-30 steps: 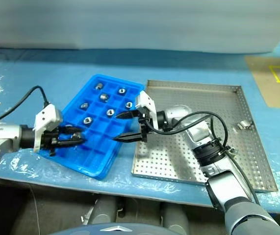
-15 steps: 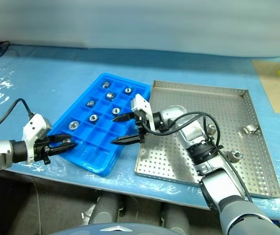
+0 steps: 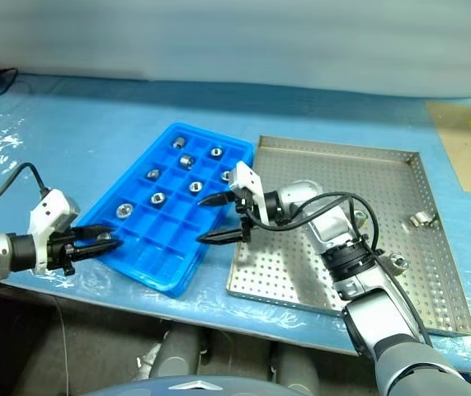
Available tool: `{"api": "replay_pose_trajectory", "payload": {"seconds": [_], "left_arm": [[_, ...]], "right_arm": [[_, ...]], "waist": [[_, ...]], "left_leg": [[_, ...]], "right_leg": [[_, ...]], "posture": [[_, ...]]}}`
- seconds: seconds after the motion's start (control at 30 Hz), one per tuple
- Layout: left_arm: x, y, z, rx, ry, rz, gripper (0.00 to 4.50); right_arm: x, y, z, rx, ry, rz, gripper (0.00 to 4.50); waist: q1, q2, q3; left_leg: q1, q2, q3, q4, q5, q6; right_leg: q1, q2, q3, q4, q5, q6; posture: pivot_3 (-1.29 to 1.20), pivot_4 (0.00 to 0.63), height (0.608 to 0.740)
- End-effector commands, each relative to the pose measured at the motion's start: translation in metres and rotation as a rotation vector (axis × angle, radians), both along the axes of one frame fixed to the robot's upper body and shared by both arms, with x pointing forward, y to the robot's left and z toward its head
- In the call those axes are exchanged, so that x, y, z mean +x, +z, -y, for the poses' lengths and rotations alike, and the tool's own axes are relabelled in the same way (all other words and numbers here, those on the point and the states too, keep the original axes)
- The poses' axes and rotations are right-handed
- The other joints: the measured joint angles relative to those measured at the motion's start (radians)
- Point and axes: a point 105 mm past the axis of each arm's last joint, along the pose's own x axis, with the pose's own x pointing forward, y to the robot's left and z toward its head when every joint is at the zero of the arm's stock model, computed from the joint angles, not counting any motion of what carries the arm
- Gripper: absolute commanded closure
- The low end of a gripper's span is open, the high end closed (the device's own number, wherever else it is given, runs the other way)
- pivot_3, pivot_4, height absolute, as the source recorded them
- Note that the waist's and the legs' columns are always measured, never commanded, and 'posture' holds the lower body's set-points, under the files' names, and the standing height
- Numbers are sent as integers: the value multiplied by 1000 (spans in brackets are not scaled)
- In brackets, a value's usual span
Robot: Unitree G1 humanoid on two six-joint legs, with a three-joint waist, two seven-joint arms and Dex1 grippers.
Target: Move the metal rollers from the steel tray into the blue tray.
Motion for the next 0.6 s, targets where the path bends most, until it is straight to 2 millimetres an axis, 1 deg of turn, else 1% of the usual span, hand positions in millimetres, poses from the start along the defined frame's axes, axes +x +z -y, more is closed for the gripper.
{"api": "replay_pose_trajectory", "payload": {"seconds": [0.03, 0.1, 0.3, 0.4, 0.43, 0.53, 0.6], "left_arm": [[4, 12, -7, 14, 14, 55, 2794], [7, 10, -5, 13, 12, 57, 2794], [13, 1, 9, 13, -23, 64, 2794], [14, -3, 10, 22, -27, 56, 2794], [14, -5, 9, 35, -27, 52, 2065], [17, -6, 6, 47, -21, 51, 1207], [20, -2, 4, 40, -12, 69, 1207]], "right_arm": [[-1, 11, 0, 31, 5, 47, 0], [-1, 11, 0, 32, 4, 47, 0], [-4, 10, 1, 31, 1, 45, 0], [-2, 10, 2, 31, -12, 49, 0], [-2, 10, 3, 31, -16, 49, 0], [-2, 10, 4, 30, -23, 49, 0], [-2, 9, 5, 29, -26, 48, 0]], "waist": [[0, 0, 0], [0, 0, 0], [0, 0, 0], [-2, 0, 0], [-2, 0, 0], [-1, 0, 0], [-1, 0, 0]], "left_leg": [[0, 0, 0, 0, 0, 0], [0, 0, 0, 0, 0, 0], [0, 0, 0, 0, 0, 0], [0, 0, 0, 0, 0, -1], [0, 0, 0, 0, 1, -1], [0, 1, 0, 0, 1, -2], [1, 1, 0, 0, 1, -2]], "right_leg": [[0, 0, 0, 0, 0, 0], [0, 0, 0, 0, 0, 0], [0, 1, 1, 0, 0, 0], [0, 1, 1, 1, 0, 0], [-1, 1, 1, 1, 0, 0], [-1, 1, 1, 2, 0, 0], [-1, 1, 1, 2, 0, 0]], "posture": [[313, 150, 740], [313, 150, 740], [302, 150, 740], [296, 150, 740], [292, 150, 740], [286, 150, 740], [285, 150, 740]]}}
